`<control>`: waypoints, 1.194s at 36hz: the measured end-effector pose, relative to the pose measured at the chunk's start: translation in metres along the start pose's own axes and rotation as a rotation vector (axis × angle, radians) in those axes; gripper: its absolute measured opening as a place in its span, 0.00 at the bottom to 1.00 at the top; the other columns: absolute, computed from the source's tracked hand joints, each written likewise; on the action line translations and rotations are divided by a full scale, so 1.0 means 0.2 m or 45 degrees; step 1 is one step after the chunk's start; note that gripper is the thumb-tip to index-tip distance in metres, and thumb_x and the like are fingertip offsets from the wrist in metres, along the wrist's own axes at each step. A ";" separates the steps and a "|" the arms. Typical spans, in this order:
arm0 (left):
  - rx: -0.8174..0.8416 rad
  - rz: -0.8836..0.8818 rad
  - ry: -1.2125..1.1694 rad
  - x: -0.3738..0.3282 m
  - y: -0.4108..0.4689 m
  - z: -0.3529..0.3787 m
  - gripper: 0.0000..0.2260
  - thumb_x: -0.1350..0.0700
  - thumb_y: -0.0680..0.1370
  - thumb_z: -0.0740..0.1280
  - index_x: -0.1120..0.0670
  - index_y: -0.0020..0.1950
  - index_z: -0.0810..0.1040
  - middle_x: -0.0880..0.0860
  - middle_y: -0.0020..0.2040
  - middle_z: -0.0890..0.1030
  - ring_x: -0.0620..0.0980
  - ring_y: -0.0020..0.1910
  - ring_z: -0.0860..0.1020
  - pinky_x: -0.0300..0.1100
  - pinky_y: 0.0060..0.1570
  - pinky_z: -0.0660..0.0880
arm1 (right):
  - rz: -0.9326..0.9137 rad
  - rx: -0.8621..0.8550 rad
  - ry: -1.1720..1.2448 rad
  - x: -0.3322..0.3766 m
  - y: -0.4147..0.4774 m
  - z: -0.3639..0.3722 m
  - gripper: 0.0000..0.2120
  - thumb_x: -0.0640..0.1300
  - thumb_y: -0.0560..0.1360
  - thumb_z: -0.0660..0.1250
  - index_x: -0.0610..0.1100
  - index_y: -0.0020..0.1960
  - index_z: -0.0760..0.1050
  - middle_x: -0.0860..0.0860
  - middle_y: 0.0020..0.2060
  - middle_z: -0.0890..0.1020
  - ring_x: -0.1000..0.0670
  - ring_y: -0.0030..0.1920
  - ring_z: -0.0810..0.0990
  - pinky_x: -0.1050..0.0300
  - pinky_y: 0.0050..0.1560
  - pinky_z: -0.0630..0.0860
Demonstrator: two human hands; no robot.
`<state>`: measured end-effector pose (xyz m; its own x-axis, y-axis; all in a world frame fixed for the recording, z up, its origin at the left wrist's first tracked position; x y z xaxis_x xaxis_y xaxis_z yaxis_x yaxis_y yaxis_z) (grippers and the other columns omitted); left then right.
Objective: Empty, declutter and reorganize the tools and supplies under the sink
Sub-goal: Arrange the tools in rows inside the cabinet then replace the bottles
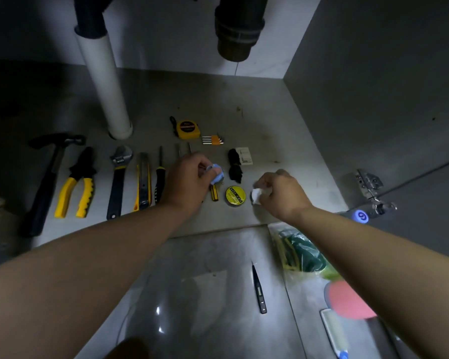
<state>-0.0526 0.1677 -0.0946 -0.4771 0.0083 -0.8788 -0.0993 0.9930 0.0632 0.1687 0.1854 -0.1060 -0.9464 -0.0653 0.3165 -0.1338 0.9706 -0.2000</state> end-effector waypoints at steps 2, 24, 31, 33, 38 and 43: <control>0.013 -0.057 -0.086 0.00 0.01 0.02 0.09 0.55 0.79 0.72 0.61 0.51 0.82 0.57 0.47 0.84 0.52 0.48 0.82 0.46 0.48 0.78 | -0.043 -0.082 0.062 0.05 0.00 -0.07 0.16 0.42 0.73 0.71 0.49 0.60 0.78 0.48 0.57 0.73 0.45 0.47 0.80 0.54 0.53 0.78; 0.191 -0.286 -0.502 0.01 0.19 0.33 0.07 0.67 0.79 0.69 0.61 0.55 0.81 0.61 0.53 0.84 0.54 0.52 0.83 0.45 0.54 0.82 | -0.300 -0.191 0.145 0.23 0.20 -0.22 0.10 0.46 0.70 0.76 0.42 0.46 0.79 0.43 0.47 0.79 0.44 0.45 0.79 0.57 0.42 0.73; 0.379 -0.014 0.313 -0.01 0.32 0.45 0.20 0.62 0.79 0.69 0.53 0.71 0.76 0.56 0.66 0.76 0.55 0.64 0.77 0.47 0.64 0.75 | -0.099 -0.333 0.155 0.01 0.23 -0.25 0.11 0.50 0.72 0.74 0.44 0.46 0.78 0.44 0.48 0.79 0.44 0.45 0.79 0.58 0.43 0.71; 0.478 0.011 0.510 -0.02 0.31 0.51 0.22 0.57 0.78 0.71 0.51 0.72 0.76 0.58 0.70 0.73 0.58 0.68 0.73 0.50 0.70 0.71 | -0.058 -0.376 0.178 -0.05 0.23 -0.27 0.10 0.50 0.72 0.74 0.45 0.47 0.78 0.44 0.47 0.78 0.45 0.44 0.77 0.59 0.43 0.68; 0.464 -0.048 0.687 -0.01 0.32 0.58 0.19 0.58 0.79 0.70 0.54 0.70 0.77 0.59 0.69 0.72 0.60 0.67 0.73 0.53 0.69 0.70 | 0.007 -0.507 0.243 -0.14 0.24 -0.35 0.10 0.49 0.73 0.74 0.44 0.47 0.79 0.44 0.46 0.80 0.47 0.42 0.78 0.58 0.39 0.66; 0.437 -0.041 0.559 -0.07 0.37 0.65 0.19 0.60 0.80 0.68 0.59 0.71 0.75 0.60 0.71 0.73 0.59 0.69 0.72 0.46 0.66 0.69 | 0.043 -0.579 0.299 -0.24 0.24 -0.42 0.10 0.48 0.72 0.73 0.42 0.43 0.77 0.43 0.42 0.82 0.43 0.43 0.82 0.55 0.40 0.74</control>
<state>0.0596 0.2561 -0.1388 -0.8050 0.0003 -0.5933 0.1351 0.9738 -0.1829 0.2321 0.2552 -0.0524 -0.8491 -0.0289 0.5274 0.0868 0.9773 0.1933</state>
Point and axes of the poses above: each hand's wrist, its own y-axis towards the middle knuckle, its own z-axis out of the palm, x = y × z, the point moved 10 cm from there along y, towards the middle knuckle
